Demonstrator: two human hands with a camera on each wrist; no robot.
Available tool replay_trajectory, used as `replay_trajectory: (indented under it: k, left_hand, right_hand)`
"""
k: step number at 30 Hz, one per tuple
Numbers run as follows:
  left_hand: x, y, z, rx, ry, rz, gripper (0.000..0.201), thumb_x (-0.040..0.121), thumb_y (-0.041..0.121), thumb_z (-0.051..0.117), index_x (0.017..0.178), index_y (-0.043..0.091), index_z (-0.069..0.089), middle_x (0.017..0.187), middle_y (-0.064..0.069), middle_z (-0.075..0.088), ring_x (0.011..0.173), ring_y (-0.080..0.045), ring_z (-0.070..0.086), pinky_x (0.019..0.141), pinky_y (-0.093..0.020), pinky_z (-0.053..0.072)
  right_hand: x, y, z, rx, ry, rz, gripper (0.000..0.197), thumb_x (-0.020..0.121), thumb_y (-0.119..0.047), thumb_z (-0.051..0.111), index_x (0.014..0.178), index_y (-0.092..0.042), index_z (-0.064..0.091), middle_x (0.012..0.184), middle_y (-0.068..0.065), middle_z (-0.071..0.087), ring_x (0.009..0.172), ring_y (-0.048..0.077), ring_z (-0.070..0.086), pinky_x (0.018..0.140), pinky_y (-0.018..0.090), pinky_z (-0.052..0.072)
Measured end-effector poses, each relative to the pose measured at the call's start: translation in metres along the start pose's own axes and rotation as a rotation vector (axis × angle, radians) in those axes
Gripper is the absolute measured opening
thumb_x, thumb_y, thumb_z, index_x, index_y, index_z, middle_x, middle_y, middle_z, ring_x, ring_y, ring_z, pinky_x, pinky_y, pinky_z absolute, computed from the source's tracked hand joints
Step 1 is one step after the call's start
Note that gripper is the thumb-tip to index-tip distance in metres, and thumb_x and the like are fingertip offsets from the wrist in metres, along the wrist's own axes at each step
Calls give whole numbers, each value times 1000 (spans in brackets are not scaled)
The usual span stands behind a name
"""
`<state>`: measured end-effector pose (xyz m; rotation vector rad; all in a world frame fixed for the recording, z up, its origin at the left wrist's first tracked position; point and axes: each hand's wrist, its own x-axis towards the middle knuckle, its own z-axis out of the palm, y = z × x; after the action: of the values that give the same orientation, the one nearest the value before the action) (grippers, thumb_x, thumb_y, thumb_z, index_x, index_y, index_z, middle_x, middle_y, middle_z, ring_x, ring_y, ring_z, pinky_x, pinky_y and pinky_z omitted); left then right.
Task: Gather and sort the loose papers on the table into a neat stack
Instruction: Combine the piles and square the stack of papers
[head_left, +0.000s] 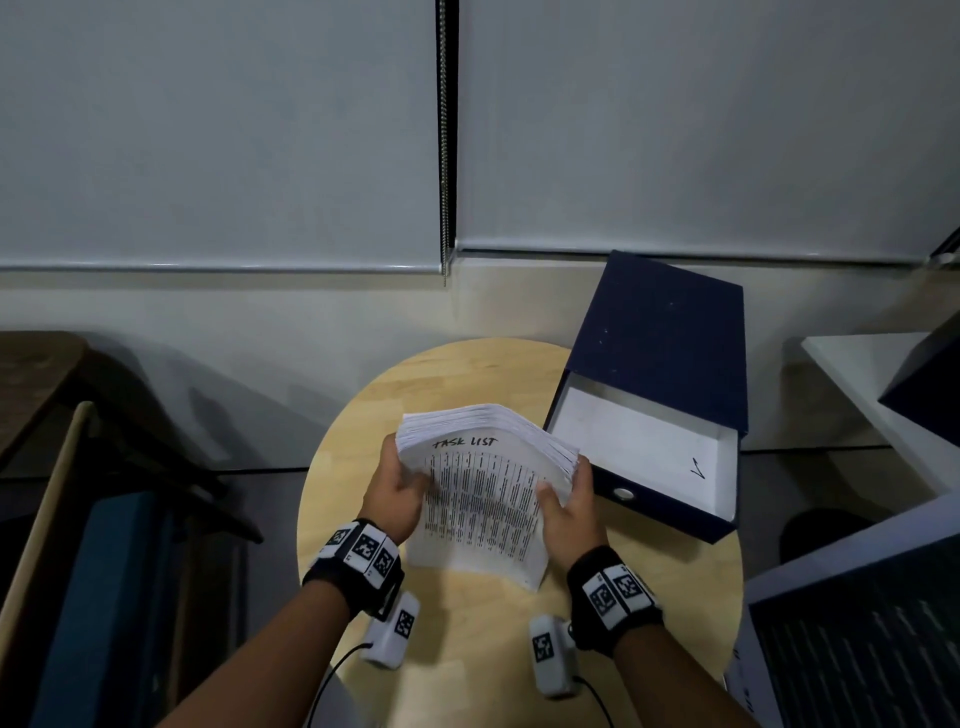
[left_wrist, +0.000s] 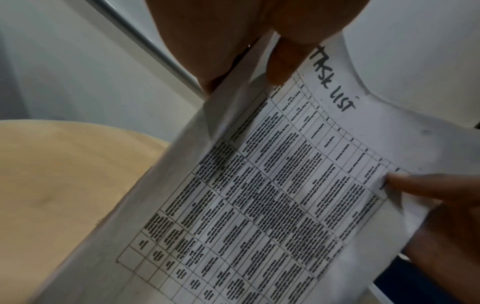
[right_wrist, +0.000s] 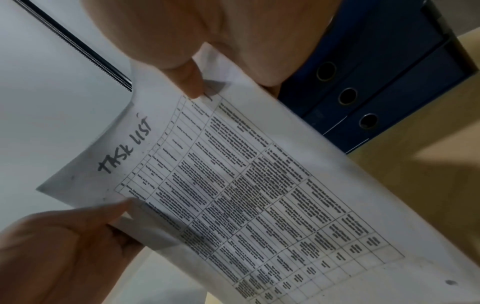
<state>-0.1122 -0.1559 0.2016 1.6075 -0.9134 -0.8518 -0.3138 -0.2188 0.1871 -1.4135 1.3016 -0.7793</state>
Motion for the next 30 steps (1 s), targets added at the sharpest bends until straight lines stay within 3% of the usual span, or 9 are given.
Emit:
replay_trajectory:
  k: [4, 7, 9, 12, 16, 18, 23, 26, 30]
  left_hand:
    - [-5, 4, 1, -18, 45, 73, 29, 99, 9, 44, 99, 38, 42, 84, 5, 60, 66, 11, 58, 65, -22, 45]
    - [-14, -10, -11, -50, 15, 130, 34, 86, 20, 58, 110, 39, 44, 101, 16, 63, 89, 4, 60, 75, -19, 50]
    - [-17, -23, -17, -110, -27, 94, 52, 77, 4, 64, 114, 35, 45, 116, 15, 59, 105, -4, 58, 81, -18, 50]
    - [-9, -28, -20, -49, 0, 35, 53, 74, -9, 63, 105, 32, 51, 106, 4, 62, 99, -14, 59, 80, -27, 47]
    - [-3, -29, -22, -30, 5, 23, 29, 63, 10, 62, 90, 20, 57, 94, -6, 64, 87, -24, 61, 77, -39, 47]
    - [0, -33, -20, -29, 24, -31, 17, 63, 21, 64, 80, 23, 59, 86, 1, 68, 81, -23, 62, 72, -41, 48]
    - [4, -29, -11, 160, -13, 16, 30, 86, -7, 54, 73, 18, 49, 66, 1, 49, 54, -3, 41, 51, -14, 32]
    - [9, -24, -16, 298, -87, 152, 31, 90, -2, 48, 96, 27, 57, 91, 6, 63, 81, -11, 58, 74, -16, 45]
    - [12, 13, -24, 300, -25, 305, 47, 90, -4, 51, 126, 24, 43, 118, 23, 50, 107, 13, 44, 87, 7, 29]
  right_hand:
    - [-1, -4, -4, 30, 17, -3, 64, 100, -24, 51, 154, -17, 19, 149, 4, 43, 140, 24, 40, 115, 44, 36]
    - [-9, -3, -12, 111, -12, -68, 51, 97, -10, 55, 129, -48, 43, 127, -3, 60, 120, 23, 58, 100, 41, 50]
    - [-11, 7, -11, 72, -24, -88, 62, 92, 1, 56, 110, -58, 46, 116, 0, 63, 111, 24, 62, 93, 43, 54]
    - [-11, 20, -5, 54, 4, -94, 75, 90, 4, 57, 111, -66, 41, 117, -5, 64, 107, 12, 64, 90, 35, 54]
    - [-10, 24, -3, 8, -3, -211, 64, 81, 15, 60, 116, -38, 50, 117, -10, 63, 107, 3, 61, 86, 20, 51]
    - [-5, 23, -1, -22, -9, -221, 65, 80, 15, 60, 110, -42, 53, 116, -11, 64, 110, 8, 61, 90, 21, 52]
    - [-2, 26, 1, -102, -11, -152, 68, 88, 9, 55, 97, -58, 49, 107, -11, 66, 100, 5, 63, 82, 19, 50]
    - [4, 14, -3, -47, 46, -170, 34, 96, -10, 57, 107, -41, 52, 104, -6, 67, 97, 9, 65, 84, 30, 53]
    - [10, -23, -6, -54, 121, -340, 9, 97, -20, 56, 105, -22, 51, 90, -8, 64, 79, -2, 64, 69, 19, 51]
